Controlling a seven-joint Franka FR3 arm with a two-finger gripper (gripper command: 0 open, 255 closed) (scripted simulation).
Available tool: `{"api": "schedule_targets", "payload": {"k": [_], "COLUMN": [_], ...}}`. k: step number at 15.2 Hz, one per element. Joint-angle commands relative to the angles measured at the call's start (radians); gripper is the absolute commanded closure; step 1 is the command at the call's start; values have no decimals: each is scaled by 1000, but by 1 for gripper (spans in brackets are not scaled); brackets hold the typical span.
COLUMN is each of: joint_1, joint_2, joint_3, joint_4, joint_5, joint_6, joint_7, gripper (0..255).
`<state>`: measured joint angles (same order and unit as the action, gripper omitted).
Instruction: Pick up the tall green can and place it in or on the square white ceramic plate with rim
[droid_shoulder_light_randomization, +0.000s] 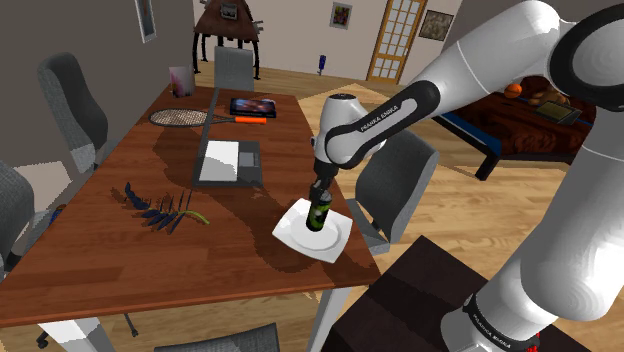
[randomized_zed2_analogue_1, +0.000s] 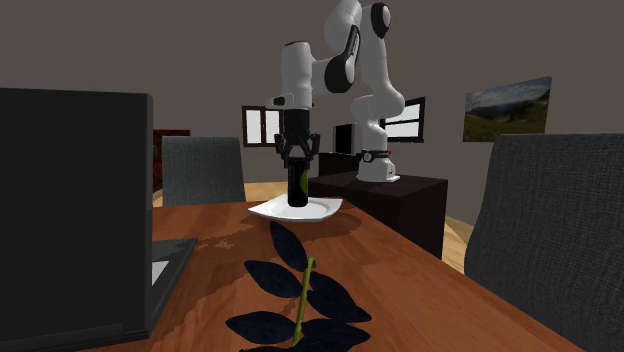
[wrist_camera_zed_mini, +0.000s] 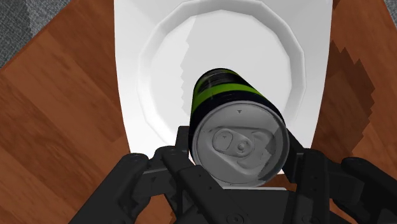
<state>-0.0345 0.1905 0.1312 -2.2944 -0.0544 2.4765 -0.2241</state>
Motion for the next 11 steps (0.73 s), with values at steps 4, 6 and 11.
{"api": "schedule_targets", "payload": {"k": [4,6,11], "joint_1": [0,0,-3], "joint_2": [0,0,-95], "joint_3": [0,0,6], "joint_4": [0,0,28], "joint_5": [0,0,23], "joint_6": [0,0,-121], "joint_7": [0,0,-16], "gripper": [0,0,0]}}
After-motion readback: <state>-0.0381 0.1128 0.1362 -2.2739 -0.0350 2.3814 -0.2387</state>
